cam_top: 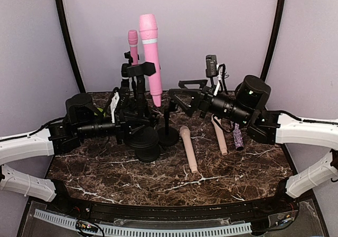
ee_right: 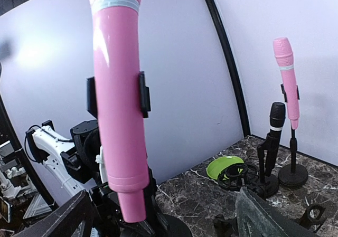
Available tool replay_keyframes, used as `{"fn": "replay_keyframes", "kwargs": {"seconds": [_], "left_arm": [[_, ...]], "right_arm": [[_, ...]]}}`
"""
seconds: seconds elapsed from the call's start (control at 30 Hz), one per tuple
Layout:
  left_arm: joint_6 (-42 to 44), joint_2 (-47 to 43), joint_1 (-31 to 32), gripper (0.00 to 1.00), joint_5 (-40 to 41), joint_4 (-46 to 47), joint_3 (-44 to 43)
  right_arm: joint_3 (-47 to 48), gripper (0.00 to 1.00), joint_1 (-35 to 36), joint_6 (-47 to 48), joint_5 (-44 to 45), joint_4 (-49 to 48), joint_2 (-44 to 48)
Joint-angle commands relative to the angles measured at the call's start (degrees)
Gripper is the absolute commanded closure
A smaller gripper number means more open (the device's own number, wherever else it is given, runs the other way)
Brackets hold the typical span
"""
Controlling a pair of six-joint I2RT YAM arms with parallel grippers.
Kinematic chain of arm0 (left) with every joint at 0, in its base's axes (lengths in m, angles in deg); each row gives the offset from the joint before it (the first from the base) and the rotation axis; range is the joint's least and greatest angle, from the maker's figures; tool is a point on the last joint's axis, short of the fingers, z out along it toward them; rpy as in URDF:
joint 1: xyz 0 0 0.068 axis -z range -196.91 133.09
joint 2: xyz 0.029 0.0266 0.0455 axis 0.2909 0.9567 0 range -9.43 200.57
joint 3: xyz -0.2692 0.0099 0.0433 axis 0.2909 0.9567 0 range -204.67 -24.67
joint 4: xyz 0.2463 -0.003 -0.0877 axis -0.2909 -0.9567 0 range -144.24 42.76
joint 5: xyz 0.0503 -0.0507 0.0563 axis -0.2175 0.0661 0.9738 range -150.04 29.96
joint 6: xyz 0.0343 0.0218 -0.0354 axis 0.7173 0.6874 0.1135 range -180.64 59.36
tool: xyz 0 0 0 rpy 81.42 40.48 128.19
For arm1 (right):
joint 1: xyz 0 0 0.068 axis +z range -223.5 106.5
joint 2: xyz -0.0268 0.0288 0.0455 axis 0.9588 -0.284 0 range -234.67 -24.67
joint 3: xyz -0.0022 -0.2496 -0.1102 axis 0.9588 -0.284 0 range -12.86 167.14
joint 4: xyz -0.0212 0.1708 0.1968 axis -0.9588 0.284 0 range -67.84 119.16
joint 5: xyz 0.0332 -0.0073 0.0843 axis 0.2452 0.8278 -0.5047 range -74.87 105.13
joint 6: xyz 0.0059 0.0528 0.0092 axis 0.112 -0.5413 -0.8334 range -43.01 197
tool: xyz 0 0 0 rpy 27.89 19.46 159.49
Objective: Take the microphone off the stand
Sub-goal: Unscrew the knob on the stand of the microphone stand, then place the microphone stand with the microphone at the center of the board.
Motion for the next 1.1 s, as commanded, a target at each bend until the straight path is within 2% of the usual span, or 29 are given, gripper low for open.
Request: {"fn": "replay_keyframes", "kwargs": {"seconds": [0.0, 0.2, 0.33, 0.53, 0.7, 0.8, 0.97, 1.07], "left_arm": [[1.5, -1.1, -0.2, 1.0, 6.9, 2.3, -0.7], [1.3, 0.0, -0.1, 1.0, 5.5, 2.8, -0.5], [2.4, 0.5, 0.9, 1.0, 2.7, 4.5, 0.3], [5.2, 1.1, 3.8, 1.0, 3.1, 3.9, 0.3], [7.7, 1.6, 5.6, 1.0, 3.2, 3.3, 0.2], [8.6, 1.8, 6.1, 1.0, 3.4, 3.1, 0.3], [9.5, 2.5, 6.7, 1.0, 3.2, 3.1, 0.3], [10.2, 3.7, 7.2, 1.0, 3.0, 3.2, 0.4]], "right_arm": [[0.7, 0.03, -0.3, 0.3, 5.4, 0.3, 1.1], [2.0, 0.01, -0.3, 0.6, 5.0, -0.2, 0.2], [6.1, 0.01, -0.4, 1.3, 5.3, 4.3, -0.8], [14.2, 0.01, -0.6, 3.8, -2.4, 12.8, -4.3], [17.0, 0.03, -0.6, 4.1, -4.9, 14.8, -6.6], [16.6, 0.15, -0.6, 4.1, -6.2, 14.3, -6.5], [13.6, 0.43, -0.8, 3.5, -8.5, 11.8, -4.6], [10.6, 0.57, -1.0, 3.1, -11.1, 9.5, -3.2]]}}
